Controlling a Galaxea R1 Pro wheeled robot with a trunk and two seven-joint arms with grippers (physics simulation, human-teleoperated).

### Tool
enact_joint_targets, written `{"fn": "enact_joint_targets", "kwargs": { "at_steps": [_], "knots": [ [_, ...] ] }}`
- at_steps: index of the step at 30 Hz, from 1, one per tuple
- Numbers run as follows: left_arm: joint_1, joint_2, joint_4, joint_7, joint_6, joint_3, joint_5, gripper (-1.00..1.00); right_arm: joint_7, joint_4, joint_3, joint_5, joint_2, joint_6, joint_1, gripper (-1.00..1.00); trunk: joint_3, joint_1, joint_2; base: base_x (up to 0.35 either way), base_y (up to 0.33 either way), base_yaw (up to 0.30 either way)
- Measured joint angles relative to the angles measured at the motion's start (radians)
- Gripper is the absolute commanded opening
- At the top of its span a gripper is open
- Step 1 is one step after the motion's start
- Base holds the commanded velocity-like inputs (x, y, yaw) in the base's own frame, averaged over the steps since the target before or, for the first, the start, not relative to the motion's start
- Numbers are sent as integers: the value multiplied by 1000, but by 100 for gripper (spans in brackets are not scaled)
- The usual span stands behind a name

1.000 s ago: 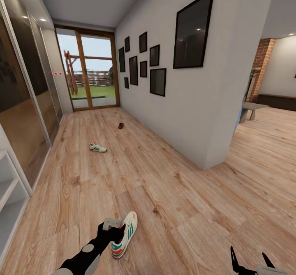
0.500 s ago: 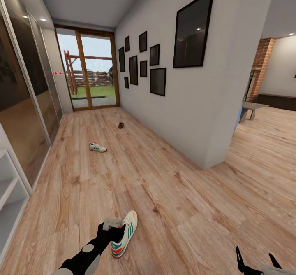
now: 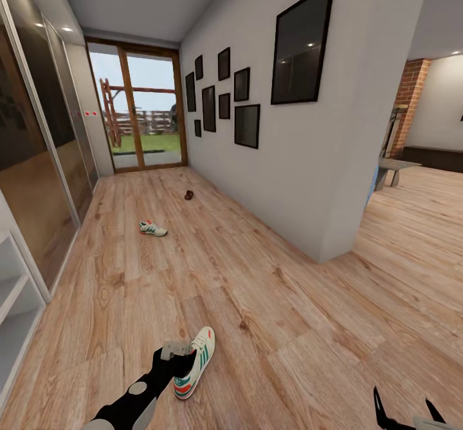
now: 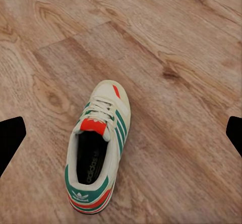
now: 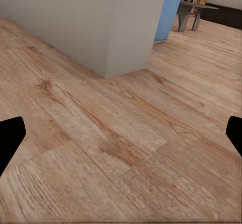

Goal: Pick up the two gym shoes and the two sandals from the corridor floor and place them onto the hallstand (shoe rack) in the corridor, making sure they are on the rack and not on the floor. Arrange them so the two gym shoes are next to each other and the two sandals are next to each other.

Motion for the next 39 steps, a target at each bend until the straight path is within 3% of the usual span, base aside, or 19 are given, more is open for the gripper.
{"fn": "enact_joint_targets", "kwargs": {
  "at_steps": [12, 30, 39],
  "knots": [
    [0, 0, 0, 0, 0, 1, 0, 100, 1, 16, 1, 2, 1, 0, -5, 100, 0, 0, 0, 0, 0, 0],
    [0, 1, 0, 1, 0, 4, 0, 100, 1, 23, 4, 4, 1, -1, -7, 100, -57, 10, -10, 0, 0, 0],
    [0, 2, 0, 0, 0, 4, 0, 100, 1, 24, 4, 4, 1, -1, -7, 100, -57, 10, -10, 0, 0, 0]
  ]
}}
